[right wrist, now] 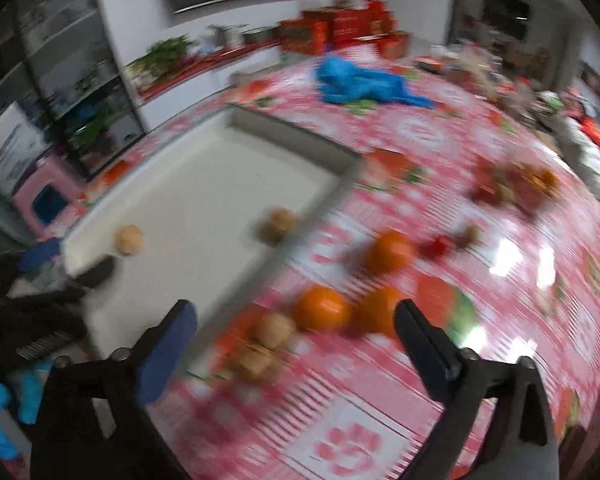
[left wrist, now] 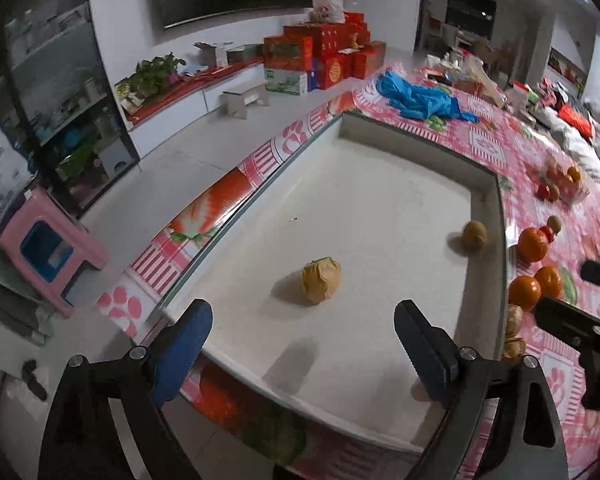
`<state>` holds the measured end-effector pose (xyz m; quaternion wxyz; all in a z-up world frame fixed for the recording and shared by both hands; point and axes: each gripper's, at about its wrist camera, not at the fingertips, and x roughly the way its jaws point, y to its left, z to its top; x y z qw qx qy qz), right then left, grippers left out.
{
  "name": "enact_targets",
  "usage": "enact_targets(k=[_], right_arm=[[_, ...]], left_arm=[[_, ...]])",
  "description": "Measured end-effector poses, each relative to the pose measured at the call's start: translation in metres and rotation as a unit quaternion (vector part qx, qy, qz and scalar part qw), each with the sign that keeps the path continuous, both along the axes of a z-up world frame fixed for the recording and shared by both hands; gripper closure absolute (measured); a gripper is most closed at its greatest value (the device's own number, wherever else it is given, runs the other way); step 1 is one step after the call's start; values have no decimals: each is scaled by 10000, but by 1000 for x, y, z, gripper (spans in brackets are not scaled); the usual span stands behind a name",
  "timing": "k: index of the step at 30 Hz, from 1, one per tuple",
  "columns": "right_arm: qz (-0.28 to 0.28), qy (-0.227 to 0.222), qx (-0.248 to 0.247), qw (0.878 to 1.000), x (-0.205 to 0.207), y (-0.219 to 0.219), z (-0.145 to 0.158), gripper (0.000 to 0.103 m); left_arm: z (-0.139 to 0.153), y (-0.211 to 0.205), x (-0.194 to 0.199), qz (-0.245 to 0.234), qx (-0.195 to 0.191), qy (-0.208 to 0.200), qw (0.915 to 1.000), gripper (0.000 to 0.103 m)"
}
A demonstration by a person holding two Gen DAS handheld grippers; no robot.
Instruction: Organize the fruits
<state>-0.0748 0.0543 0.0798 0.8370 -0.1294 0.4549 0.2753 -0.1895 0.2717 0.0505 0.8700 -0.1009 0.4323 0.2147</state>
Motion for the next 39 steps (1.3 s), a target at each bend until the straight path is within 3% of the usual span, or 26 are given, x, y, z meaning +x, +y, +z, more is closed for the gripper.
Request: enact_targets(k=[5, 8, 13, 17, 19, 25, 39], right_arm=[[-917, -70, -101, 9957, 1, -71, -18, 0], [-1299, -98, -353, 9908, -2, -103, -30, 0], [-1716, -202, -589, 9832, -4, -139, -46, 0], [-1962, 19, -495, 9793, -2, -156, -61, 0], [-2056, 105, -259, 9782, -1, -164, -63, 0], [-2120, -118, -166, 9771, -8, -167, -67, 0], [-2148, -148, -128, 9765, -8, -167, -68, 0]], left_arm=[[7, -46, -1, -412, 165, -110, 9990, 10], [6, -85, 3, -812, -29, -139, 9966, 10], [0, -134, 13, -1053, -305, -120, 9939, 10], [-9, -176, 11, -1357, 33, 120, 9907, 10], [-13, -185, 7, -1406, 89, 197, 9898, 10], [-24, -191, 1, -1375, 42, 479, 9893, 10], [-43, -200, 0, -1417, -62, 738, 9871, 10]])
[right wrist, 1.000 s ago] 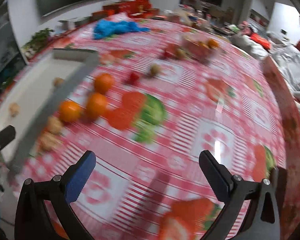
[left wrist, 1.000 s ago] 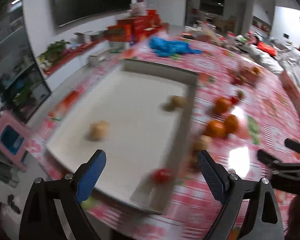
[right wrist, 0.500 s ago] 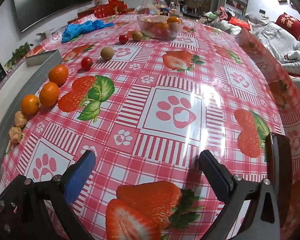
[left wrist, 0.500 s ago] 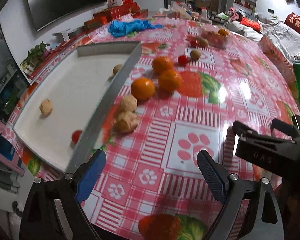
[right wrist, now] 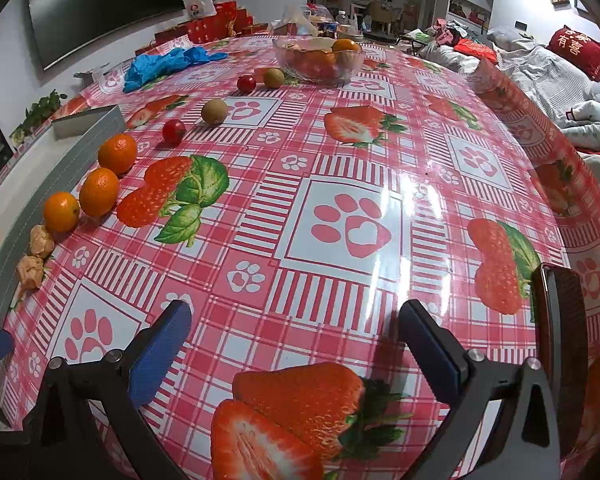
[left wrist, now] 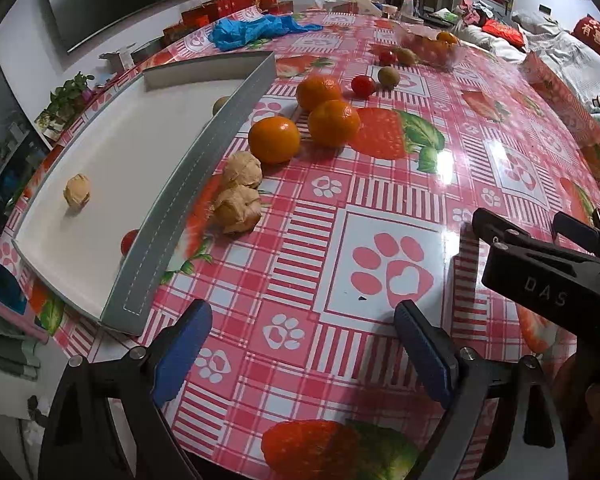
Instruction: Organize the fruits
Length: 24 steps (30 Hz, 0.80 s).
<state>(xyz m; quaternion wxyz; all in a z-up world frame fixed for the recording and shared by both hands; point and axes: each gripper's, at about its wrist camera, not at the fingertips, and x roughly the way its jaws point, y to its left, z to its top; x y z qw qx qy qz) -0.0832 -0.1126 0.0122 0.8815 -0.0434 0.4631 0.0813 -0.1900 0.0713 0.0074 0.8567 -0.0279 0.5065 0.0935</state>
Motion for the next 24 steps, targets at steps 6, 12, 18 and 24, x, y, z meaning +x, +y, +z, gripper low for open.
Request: enact_targets(k=[6, 12, 18, 24], right_arm=[[36, 218, -75, 9997, 6, 2, 1, 0], [122, 501, -228, 9984, 14, 4, 2, 0], [321, 257, -905, 9951, 9, 21, 9, 0], [427, 57, -1342, 9900, 4, 32, 13, 0]], left_arm=[[0, 2, 1, 28, -106, 16, 9999, 10], [-3, 4, 1, 104, -192, 70, 9997, 1], [-3, 4, 0, 95, -176, 69, 9998, 1], [-3, 4, 0, 98, -176, 67, 9998, 1]])
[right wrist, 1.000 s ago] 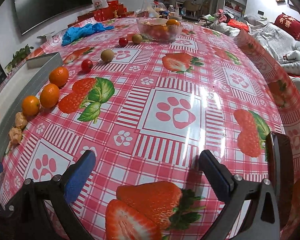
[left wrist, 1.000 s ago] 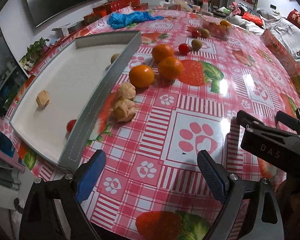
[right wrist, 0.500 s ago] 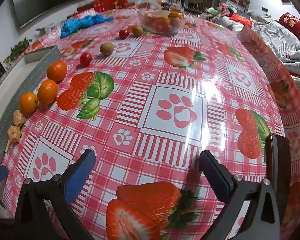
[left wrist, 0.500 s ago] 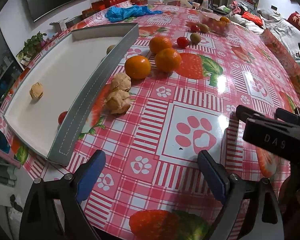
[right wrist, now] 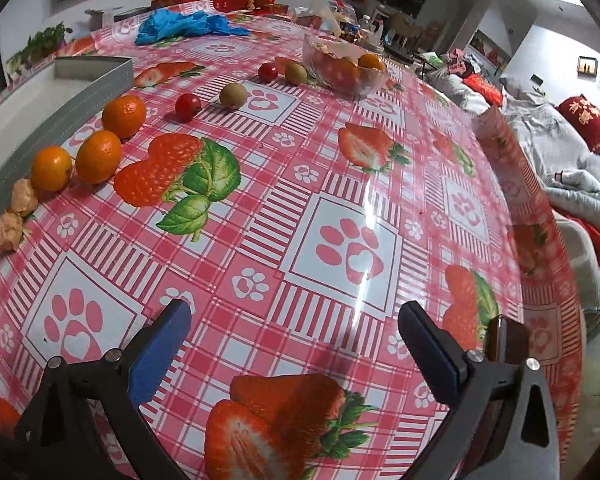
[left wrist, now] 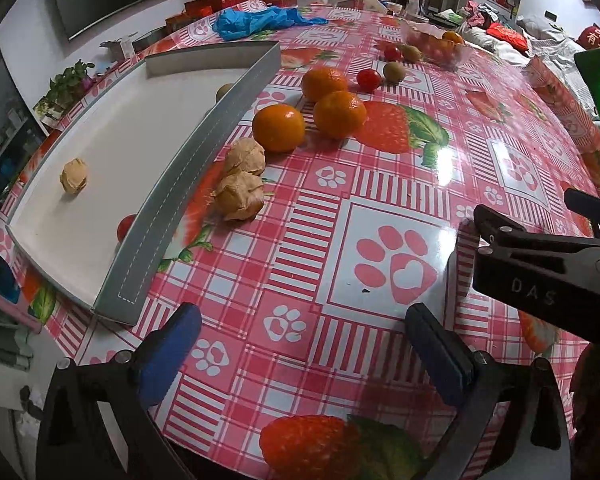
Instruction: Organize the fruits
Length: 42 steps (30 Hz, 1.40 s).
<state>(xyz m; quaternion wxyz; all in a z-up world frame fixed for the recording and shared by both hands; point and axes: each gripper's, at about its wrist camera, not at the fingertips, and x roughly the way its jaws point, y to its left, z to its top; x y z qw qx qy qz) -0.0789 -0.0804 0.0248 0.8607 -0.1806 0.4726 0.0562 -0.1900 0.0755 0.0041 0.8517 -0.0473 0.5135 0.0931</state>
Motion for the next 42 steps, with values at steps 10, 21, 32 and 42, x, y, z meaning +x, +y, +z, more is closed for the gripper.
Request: enact_targets(k=[10, 21, 32, 42], right_arm=[[40, -60, -117, 9999, -2, 3, 1, 0], [30, -54, -53, 10000, -2, 2, 1, 0], [31, -61, -49, 10000, -2, 2, 1, 0], [34, -68, -51, 10000, -2, 2, 1, 0]], left_arm=[[0, 0, 0, 1, 2, -1, 10000, 1], [0, 0, 0, 3, 12, 4, 10000, 1], [0, 0, 0, 2, 16, 9, 10000, 1], [0, 0, -1, 6, 12, 6, 10000, 1]])
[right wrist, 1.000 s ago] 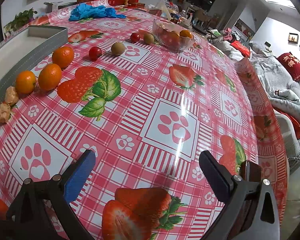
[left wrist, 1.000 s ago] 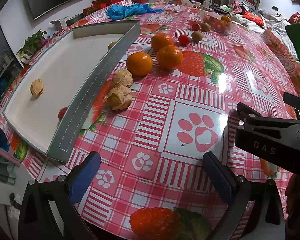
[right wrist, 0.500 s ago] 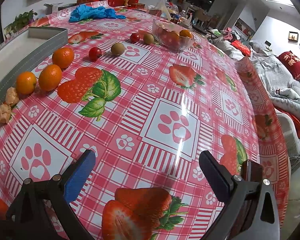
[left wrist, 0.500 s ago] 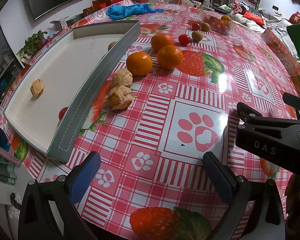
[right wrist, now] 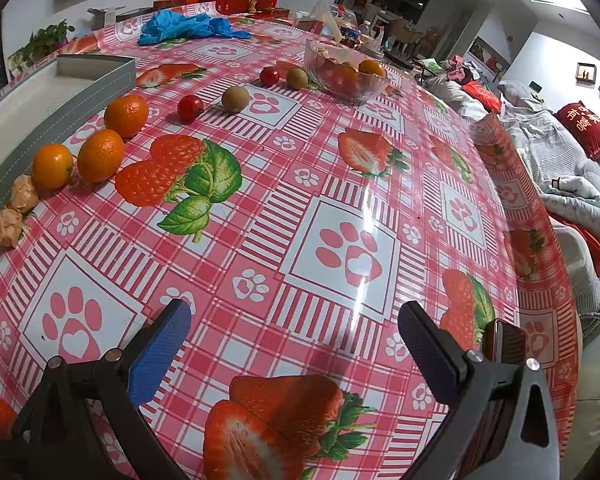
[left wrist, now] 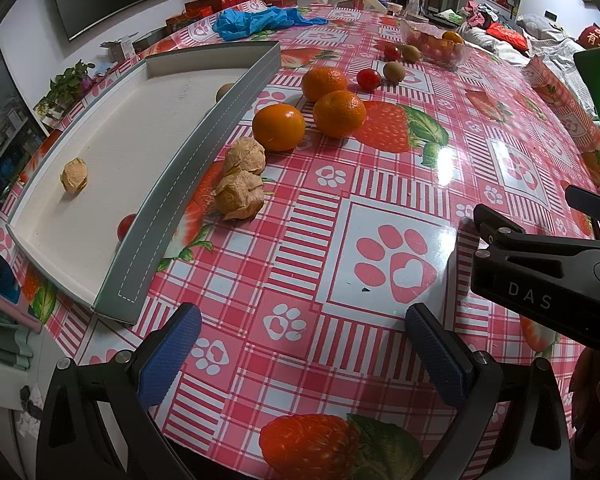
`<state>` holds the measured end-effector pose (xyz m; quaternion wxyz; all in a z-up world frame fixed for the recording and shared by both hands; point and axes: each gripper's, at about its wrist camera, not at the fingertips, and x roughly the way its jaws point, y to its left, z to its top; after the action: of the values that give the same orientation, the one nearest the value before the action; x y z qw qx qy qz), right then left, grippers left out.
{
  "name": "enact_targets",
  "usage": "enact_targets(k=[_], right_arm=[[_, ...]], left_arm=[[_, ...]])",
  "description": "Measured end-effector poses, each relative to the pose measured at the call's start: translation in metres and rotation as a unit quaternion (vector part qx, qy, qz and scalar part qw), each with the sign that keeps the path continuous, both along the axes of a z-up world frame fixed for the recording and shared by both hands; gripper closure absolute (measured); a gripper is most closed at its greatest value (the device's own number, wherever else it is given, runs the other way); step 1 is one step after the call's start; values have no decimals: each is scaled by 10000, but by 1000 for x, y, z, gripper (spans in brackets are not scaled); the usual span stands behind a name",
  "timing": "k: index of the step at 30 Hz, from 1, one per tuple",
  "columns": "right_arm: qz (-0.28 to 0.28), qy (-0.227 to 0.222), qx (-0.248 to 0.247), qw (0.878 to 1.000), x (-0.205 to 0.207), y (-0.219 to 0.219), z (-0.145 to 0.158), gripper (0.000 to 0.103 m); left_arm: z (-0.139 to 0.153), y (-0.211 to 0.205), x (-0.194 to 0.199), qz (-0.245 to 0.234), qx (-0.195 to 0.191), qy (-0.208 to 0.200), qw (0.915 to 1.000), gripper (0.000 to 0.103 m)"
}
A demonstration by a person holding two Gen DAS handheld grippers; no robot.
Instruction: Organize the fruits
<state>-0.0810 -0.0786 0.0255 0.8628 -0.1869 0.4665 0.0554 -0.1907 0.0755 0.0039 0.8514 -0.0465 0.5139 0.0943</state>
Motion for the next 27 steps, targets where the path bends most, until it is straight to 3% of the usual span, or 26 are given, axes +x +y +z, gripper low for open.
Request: enact_targets(k=[13, 19, 23, 25, 26, 27], right_arm=[[23, -18, 50, 10000, 0, 0, 1, 0], [0, 55, 263, 9996, 3, -5, 0, 0], [-21, 90, 396, 9992, 4, -9, -2, 0], [-21, 95, 433, 9990, 4, -10, -3, 0], [-24, 99, 451, 9989, 4, -10, -3, 0], [-26, 107, 472, 9988, 4, -11, -3, 0]], left_arm=[[6, 2, 4, -164, 133, -50, 9998, 1], [20, 17, 17, -199, -110, -312, 9993, 1], [17, 24, 32, -249, -229, -257, 9991, 1], [15, 26, 39, -237, -334, -224, 9989, 7], [14, 25, 41, -265, -362, -207, 9988, 19], [11, 25, 44, -322, -395, -116, 9986, 22]])
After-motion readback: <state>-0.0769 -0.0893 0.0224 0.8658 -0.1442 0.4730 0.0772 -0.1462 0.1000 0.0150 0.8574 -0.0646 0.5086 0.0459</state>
